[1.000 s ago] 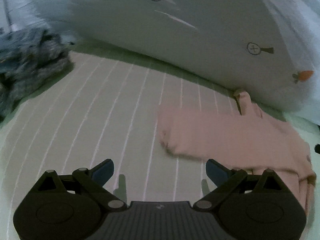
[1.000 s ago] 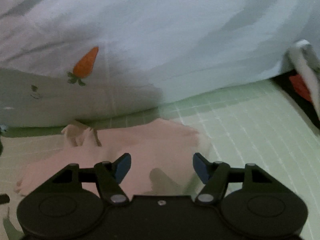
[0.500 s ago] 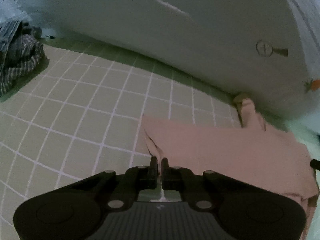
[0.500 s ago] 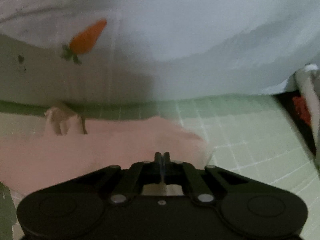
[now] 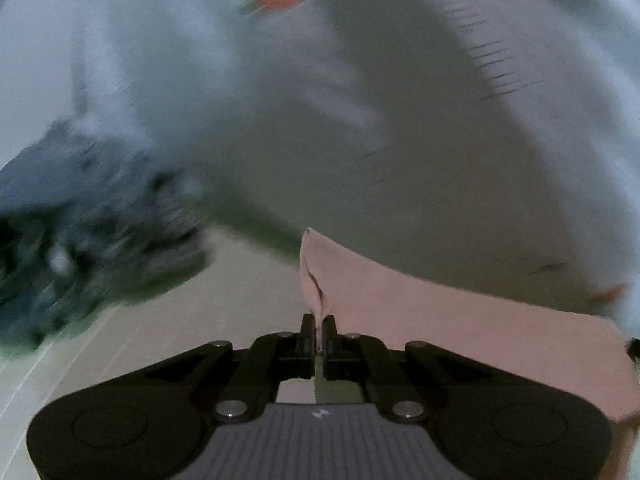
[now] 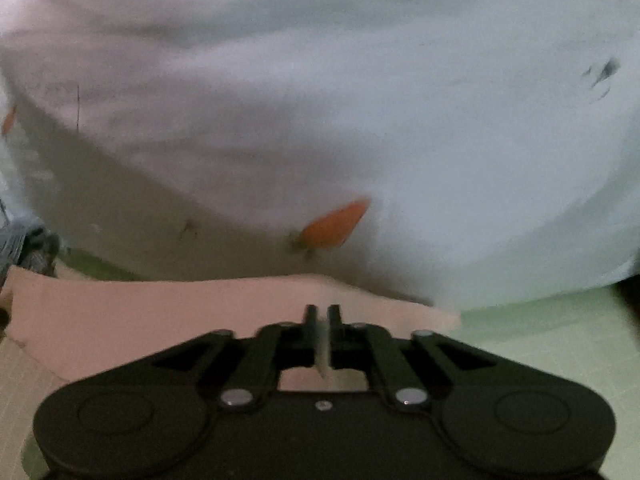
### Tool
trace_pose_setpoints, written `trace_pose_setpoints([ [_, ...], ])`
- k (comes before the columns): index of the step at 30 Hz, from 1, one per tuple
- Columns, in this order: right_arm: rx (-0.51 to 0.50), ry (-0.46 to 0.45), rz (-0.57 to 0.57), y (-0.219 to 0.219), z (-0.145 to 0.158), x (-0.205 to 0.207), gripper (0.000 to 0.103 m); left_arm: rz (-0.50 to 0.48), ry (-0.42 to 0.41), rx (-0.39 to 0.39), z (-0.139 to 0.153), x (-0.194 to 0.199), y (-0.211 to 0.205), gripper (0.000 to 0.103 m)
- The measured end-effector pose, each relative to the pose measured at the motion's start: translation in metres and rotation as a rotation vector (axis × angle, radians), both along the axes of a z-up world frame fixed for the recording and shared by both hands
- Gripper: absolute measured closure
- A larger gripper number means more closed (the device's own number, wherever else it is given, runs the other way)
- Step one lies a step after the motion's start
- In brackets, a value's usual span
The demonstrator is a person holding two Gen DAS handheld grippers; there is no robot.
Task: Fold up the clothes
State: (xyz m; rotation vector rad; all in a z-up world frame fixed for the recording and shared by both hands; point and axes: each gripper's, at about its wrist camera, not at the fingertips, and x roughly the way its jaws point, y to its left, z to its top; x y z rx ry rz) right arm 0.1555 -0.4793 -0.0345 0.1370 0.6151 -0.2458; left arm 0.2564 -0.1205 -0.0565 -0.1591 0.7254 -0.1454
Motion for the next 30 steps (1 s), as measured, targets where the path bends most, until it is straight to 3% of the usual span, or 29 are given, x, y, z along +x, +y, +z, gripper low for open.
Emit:
trace_pose_setpoints([
  [2, 0.106, 0.042, -0.081, -0.011, -0.015, 0.002, 0.064, 0.052, 0.087, -0.003, -0.025, 0.008, 0.015, 0.100],
  [3, 0.146, 0.040, -0.119, -0.018, -0.019, -0.002, 0.061, 0.064, 0.113, -0.012, -0.034, 0.008, 0.021, 0.100],
  [5, 0.183, 0.056, -0.188, -0.031, -0.028, -0.008, 0.049, 0.085, 0.159, -0.026, -0.048, 0.009, 0.032, 0.100],
  [7, 0.186, 0.087, -0.235, -0.043, -0.037, -0.010, 0.046, 0.085, 0.173, -0.028, -0.055, 0.009, 0.034, 0.100],
  [14, 0.418, 0.145, -0.323, -0.088, -0.072, 0.005, 0.040, 0.075, 0.209, -0.008, -0.073, 0.012, 0.034, 0.099],
  [16, 0.456, 0.178, -0.317, -0.089, -0.085, 0.021, 0.044, 0.073, 0.216, 0.009, -0.075, 0.010, 0.034, 0.099],
  [17, 0.469, 0.194, -0.312, -0.092, -0.090, 0.028, 0.073, 0.070, 0.217, 0.017, -0.076, 0.009, 0.033, 0.100],
  [18, 0.439, 0.193, -0.297, -0.092, -0.089, 0.034, 0.092, 0.063, 0.214, 0.027, -0.075, 0.008, 0.032, 0.100],
  [25, 0.172, 0.196, -0.192, -0.085, -0.084, 0.072, 0.092, 0.048, 0.201, 0.079, -0.073, 0.005, 0.025, 0.099],
  [28, 0.084, 0.221, -0.195, -0.075, -0.082, 0.073, 0.072, 0.057, 0.201, 0.077, -0.073, 0.004, 0.023, 0.099],
  [30, -0.002, 0.204, -0.221, -0.061, -0.073, 0.060, 0.052, 0.062, 0.207, 0.056, -0.073, 0.006, 0.025, 0.099],
])
